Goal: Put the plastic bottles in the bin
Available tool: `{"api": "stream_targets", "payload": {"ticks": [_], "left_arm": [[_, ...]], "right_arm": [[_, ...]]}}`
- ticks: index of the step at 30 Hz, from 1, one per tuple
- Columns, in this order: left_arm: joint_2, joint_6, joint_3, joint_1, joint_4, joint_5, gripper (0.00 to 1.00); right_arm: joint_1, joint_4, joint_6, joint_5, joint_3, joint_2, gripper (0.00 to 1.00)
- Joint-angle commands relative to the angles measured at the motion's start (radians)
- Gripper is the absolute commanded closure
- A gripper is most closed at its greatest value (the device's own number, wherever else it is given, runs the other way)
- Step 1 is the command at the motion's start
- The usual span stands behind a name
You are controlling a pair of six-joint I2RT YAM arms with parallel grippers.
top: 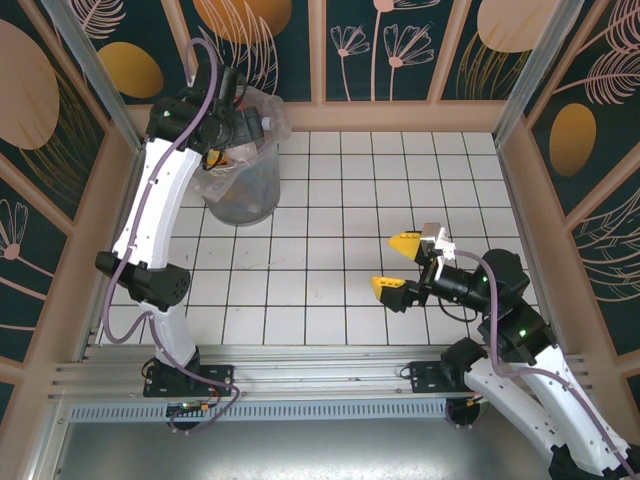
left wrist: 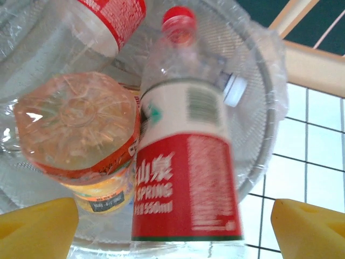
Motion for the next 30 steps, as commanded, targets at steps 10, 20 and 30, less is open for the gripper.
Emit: {"api": "stream_targets", "payload": {"ticks": [10,20,30], "left_arm": [[-0.109,-0.016,-0.146,0.006,0.126,0.228,0.4],[-0.236,-0.01,-0.333,0.005,0.187,0.32,0.42],[-0.261,0.004,-0.373,-0.018,0.182,0.358,0.43]], "right_arm": [[-0.005,0.009,-0.003,0.013,-0.008,-0.005,0.01],[-0.006,0.011,-0.003,0.019,-0.006,0.001,0.01],[-0.007,0.009,-0.004,0.019,-0.005,0.01,0.01]]}}
